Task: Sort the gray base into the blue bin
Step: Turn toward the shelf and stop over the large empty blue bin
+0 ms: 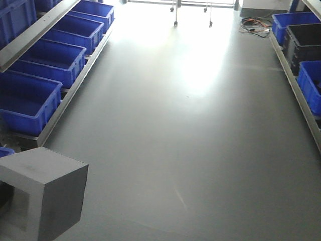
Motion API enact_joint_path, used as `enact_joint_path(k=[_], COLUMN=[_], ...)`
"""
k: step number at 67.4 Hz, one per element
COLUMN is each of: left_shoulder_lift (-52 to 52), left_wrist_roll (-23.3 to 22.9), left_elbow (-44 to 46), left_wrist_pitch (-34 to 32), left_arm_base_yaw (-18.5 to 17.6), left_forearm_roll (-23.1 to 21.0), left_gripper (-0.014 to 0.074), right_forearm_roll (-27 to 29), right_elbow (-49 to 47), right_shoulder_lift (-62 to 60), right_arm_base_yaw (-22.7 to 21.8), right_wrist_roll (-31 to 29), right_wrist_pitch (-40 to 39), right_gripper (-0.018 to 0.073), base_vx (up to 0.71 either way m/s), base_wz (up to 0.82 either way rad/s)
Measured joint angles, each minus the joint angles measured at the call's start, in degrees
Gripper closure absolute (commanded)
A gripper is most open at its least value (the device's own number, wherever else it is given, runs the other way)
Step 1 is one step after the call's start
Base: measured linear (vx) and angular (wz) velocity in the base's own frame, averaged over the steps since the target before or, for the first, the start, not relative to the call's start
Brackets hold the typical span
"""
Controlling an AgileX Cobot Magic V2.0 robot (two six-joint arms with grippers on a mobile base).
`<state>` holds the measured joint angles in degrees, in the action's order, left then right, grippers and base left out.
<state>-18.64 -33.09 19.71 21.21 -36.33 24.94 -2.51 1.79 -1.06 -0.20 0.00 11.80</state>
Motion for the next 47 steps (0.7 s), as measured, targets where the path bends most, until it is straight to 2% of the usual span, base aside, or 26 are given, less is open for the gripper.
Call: enact_joint_path(k=[18,47], left_shoulder_lift=[0.0,0.0], left_wrist_roll=[0.0,0.0], left_elbow=[0.0,0.0], left_wrist_pitch=[0.0,0.0], left_arm_base_yaw=[0.0,0.0], left_forearm_roll=[0.0,0.0], left_gripper=[0.0603,0.0603], right_forearm_roll=[0.0,0.0], right_elbow=[0.0,0.0], right_shoulder_lift=[0.0,0.0], right_arm_base_yaw=[0.0,0.0], right_wrist_roll=[0.0,0.0], right_wrist_pitch=[0.0,0.0], right_gripper=[0.0564,0.0564], base_vx=[0.36,0.29], base_wz=[0.65,0.99])
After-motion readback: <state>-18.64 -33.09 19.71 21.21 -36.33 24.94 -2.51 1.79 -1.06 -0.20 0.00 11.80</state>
